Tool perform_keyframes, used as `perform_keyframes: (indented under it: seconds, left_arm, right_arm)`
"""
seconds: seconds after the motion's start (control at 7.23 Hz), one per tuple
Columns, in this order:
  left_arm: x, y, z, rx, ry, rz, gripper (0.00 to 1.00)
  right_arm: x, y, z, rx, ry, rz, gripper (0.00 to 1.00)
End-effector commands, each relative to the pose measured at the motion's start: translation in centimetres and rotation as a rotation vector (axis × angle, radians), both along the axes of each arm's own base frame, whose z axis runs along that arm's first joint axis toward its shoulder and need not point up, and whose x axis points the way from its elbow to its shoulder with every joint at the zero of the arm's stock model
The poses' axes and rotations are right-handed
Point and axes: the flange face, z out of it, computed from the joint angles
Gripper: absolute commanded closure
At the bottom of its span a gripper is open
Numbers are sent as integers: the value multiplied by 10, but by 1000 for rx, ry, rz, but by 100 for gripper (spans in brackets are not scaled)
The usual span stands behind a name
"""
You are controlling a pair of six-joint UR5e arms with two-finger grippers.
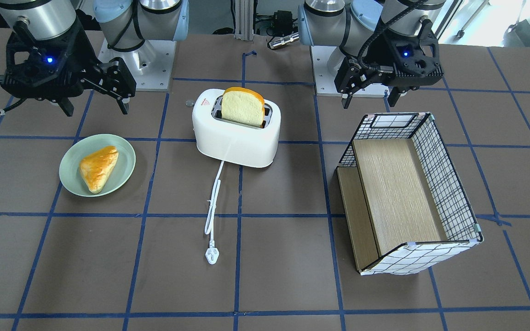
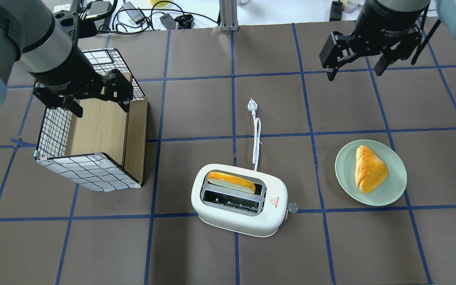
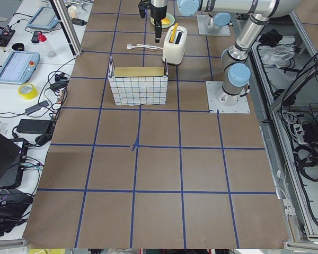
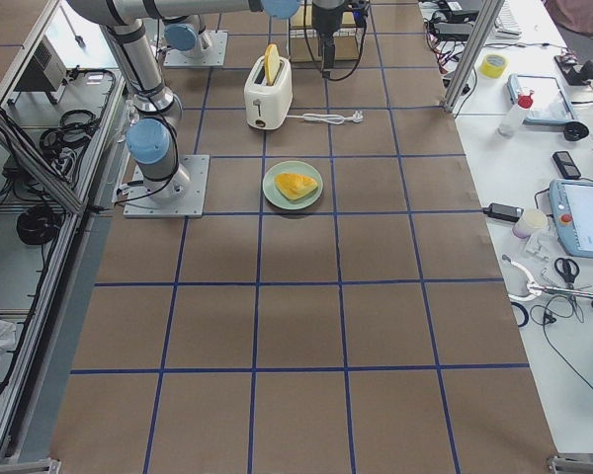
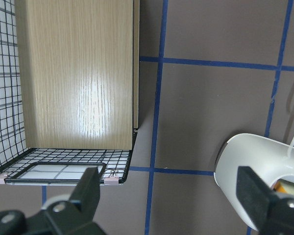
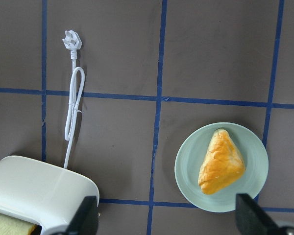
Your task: Press toaster with right arm
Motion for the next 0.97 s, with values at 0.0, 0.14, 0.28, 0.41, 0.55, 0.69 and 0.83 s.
perform_keyframes:
  seconds: [0.0,0.14,0.28,0.41,0.55,0.69,0.83]
  left_arm:
    - [0,0,0,1,0,0,0]
    - [0,0,0,1,0,0,0]
    - [0,0,0,1,0,0,0]
    - [0,0,0,-1,0,0,0]
    - [0,0,0,1,0,0,0]
    - [0,0,0,1,0,0,0]
    - [0,0,0,1,0,0,0]
  right_arm:
    - [0,1,0,-1,2,0,0]
    - [0,1,0,-1,2,0,0]
    - [0,1,0,-1,2,0,0]
    - [0,1,0,1,2,0,0]
    - [0,1,0,3,2,0,0]
    - [1,1,-2,7,1,-2,0]
    - [1,3,-4,13,1,-8,0]
